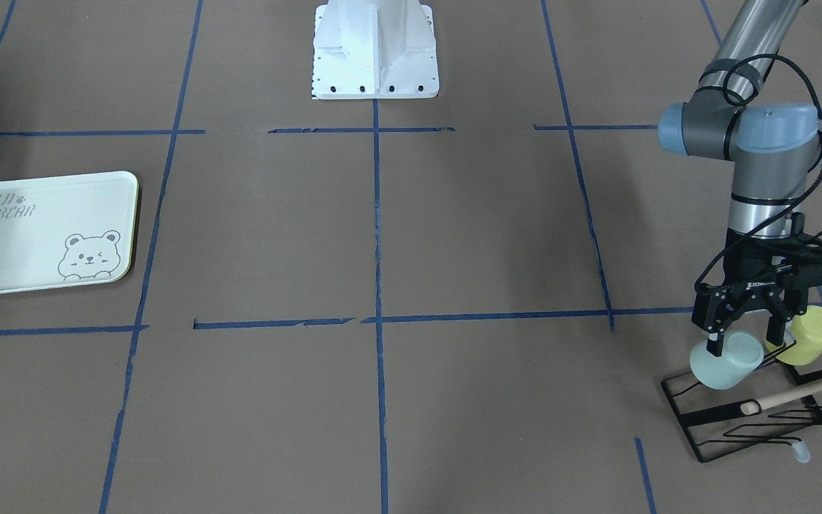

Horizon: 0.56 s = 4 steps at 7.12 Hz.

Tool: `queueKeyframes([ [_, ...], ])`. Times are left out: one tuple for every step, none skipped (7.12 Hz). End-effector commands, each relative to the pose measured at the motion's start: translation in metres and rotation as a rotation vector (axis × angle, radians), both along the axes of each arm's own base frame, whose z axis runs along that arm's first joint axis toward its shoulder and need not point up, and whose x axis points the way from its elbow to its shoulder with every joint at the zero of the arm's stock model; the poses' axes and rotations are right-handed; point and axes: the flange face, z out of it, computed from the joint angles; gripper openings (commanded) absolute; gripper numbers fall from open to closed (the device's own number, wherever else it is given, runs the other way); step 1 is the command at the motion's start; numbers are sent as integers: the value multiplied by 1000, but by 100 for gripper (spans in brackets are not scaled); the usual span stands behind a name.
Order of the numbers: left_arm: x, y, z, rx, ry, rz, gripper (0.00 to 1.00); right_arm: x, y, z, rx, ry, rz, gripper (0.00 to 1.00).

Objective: Left arm grabs green cup and hands to right arm on tray

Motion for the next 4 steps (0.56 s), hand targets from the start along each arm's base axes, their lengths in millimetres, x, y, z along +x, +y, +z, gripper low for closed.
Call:
queueKeyframes([
  [6,2,3,-4,-7,10,100,1,1,0,0,-1,1,100],
  [13,4,4,-6,-11,21,100,0,1,1,-2,-1,0,100],
  [14,4,6,-11,-16,22,100,0,2,1,-3,-1,0,100],
  [23,3,12,-21,-23,31,100,0,2,2,-5,-1,0,100],
])
